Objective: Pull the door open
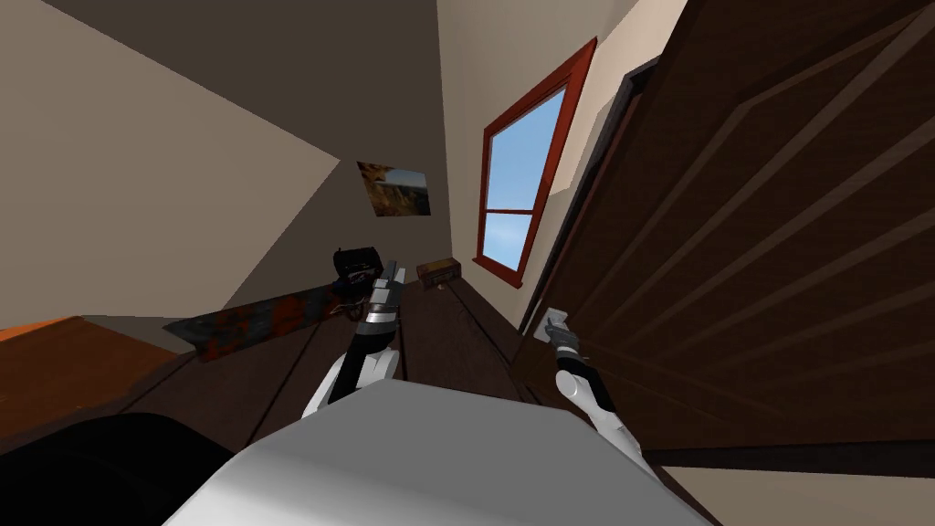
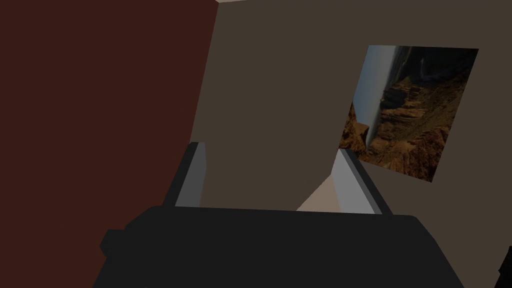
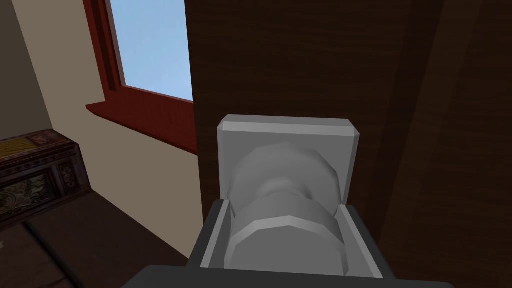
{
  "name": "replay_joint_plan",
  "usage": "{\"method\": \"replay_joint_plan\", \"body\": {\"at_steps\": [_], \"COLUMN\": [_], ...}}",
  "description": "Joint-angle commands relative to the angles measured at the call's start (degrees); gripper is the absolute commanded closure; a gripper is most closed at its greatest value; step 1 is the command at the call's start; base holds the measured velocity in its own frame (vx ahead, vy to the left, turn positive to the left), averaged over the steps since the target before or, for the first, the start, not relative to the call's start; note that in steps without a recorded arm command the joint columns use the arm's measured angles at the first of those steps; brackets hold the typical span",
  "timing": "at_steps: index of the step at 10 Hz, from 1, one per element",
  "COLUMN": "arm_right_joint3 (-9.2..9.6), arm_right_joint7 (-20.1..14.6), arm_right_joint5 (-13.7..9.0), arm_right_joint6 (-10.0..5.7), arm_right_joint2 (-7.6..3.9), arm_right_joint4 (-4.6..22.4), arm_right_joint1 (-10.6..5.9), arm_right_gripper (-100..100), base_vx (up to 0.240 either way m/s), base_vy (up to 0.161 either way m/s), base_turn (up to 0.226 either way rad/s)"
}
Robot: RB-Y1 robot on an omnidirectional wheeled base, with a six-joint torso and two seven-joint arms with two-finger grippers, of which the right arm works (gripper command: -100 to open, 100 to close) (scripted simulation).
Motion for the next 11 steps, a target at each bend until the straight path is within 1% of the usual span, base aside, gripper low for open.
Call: {"method": "replay_joint_plan", "body": {"at_steps": [1, 6, 7, 8, 9, 11], "arm_right_joint3": [1.03, 3.40, 3.08, 4.05, 4.25, 5.23], "arm_right_joint7": [-1.0, -3.0, -2.7, -3.4, -3.6, -4.5], "arm_right_joint5": [0.1, 0.1, 0.1, 0.2, 0.2, 0.2], "arm_right_joint6": [-0.35, -1.05, -0.88, -1.17, -1.27, -1.80], "arm_right_joint2": [-0.85, -3.00, -2.74, -3.47, -3.68, -4.73], "arm_right_joint4": [-0.4, -1.7, -1.6, -1.9, -1.9, -2.4], "arm_right_joint1": [0.44, 1.57, 1.48, 1.96, 2.05, 2.50], "arm_right_gripper": [100, 100, 100, 100, 100, 100], "base_vx": [-0.201, -0.202, -0.089, -0.112, -0.199, -0.189], "base_vy": [-0.035, -0.039, -0.016, -0.029, -0.049, -0.044], "base_turn": [0.125, 0.108, 0.031, 0.093, 0.121, 0.109]}}
